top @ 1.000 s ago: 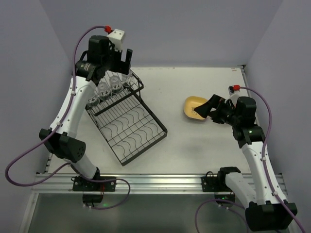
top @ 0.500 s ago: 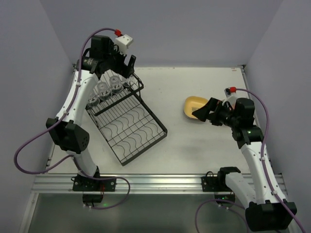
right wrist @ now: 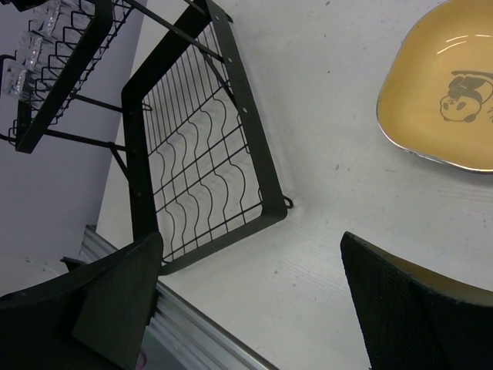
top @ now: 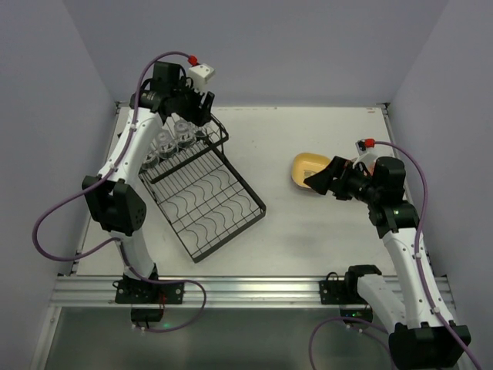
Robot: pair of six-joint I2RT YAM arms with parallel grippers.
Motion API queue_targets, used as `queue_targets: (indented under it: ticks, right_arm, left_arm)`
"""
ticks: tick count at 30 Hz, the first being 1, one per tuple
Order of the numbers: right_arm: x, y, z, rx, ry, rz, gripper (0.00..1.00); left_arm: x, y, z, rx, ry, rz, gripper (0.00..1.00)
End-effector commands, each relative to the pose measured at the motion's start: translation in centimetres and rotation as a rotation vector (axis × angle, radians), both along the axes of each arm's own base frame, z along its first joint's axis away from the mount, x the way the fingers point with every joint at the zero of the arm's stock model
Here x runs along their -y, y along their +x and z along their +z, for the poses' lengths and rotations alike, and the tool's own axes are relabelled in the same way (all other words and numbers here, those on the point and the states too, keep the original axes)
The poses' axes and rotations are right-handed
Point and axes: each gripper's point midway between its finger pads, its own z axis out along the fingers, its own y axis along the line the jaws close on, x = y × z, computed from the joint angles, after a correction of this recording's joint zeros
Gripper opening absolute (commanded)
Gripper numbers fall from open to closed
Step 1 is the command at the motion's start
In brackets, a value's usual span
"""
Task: Unload the mixed dishes from the dish rack
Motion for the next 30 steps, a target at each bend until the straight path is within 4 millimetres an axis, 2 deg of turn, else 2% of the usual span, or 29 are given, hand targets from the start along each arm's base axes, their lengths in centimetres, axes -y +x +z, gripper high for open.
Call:
queue_targets:
  ticks: [1,3,5,6,7,8,9,10,12,13,15,18,26,29,30]
  right_arm:
    - [-0.4,0.0,2.3,0.074,0.009,0.035,0.99]
    - [-0.5,0.0,2.4,0.074,0.01,0.037,0.99]
    - [-0.4,0.0,2.4,0.076,0.006,0.037,0.99]
    - [-0.4,0.0,2.3,0.075,0.006,0.037,0.99]
    - [-0.4,0.0,2.3,0.073,0.006,0.037,0.99]
    - [-0.4,-0.1,2.3,0.073,0.006,0.037,0.99]
    - [-0.4,-0.1,2.4,0.075,0.006,0.038,0.99]
    - [-0.5,-0.1,2.4,0.076,0.007,0.04,0.99]
    - [-0.5,-0.1,2.5,0.08,0.009,0.041,0.99]
    - [-0.5,-0.1,2.5,0.077,0.011,0.042,0.99]
    - [-0.5,-0.1,2.6,0.078,0.012,0.042,0.99]
    - [-0.5,-0.1,2.6,0.078,0.012,0.041,0.99]
    - [-0.6,-0.1,2.8,0.082,0.013,0.046,0.99]
    - [-0.7,-0.1,3.0,0.085,0.024,0.052,0.99]
    - [-0.8,0.0,3.1,0.086,0.027,0.055,0.99]
  left_arm:
    - [-0.3,-0.3,0.0,0.003,0.018,-0.016,0.62]
    - [-0.3,-0.3,-0.4,-0.012,0.015,-0.015,0.54]
    - [-0.2,-0.4,-0.3,-0.014,0.011,-0.015,0.51]
    - [-0.2,-0.4,-0.2,-0.011,0.011,-0.015,0.47]
    - [-0.3,-0.4,0.0,-0.008,0.009,-0.01,0.37]
    - [-0.3,-0.4,0.3,-0.003,0.007,-0.008,0.35]
    - [-0.3,-0.4,0.8,0.011,0.003,-0.005,0.33]
    - [-0.3,-0.4,1.3,0.023,-0.002,-0.003,0.26]
    - [-0.2,-0.2,2.3,0.05,-0.013,0.0,0.22]
    - [-0.2,-0.1,3.0,0.066,-0.02,0.002,0.16]
    - [0.1,0.0,3.9,0.087,-0.038,-0.005,0.12]
    - [0.3,0.2,5.0,0.109,-0.056,0.003,0.0]
    - [0.2,0.1,6.6,0.136,-0.08,0.025,0.0]
    - [0.2,-0.4,8.7,0.175,-0.109,0.032,0.0]
    - [0.2,-0.8,9.9,0.198,-0.125,0.039,0.0]
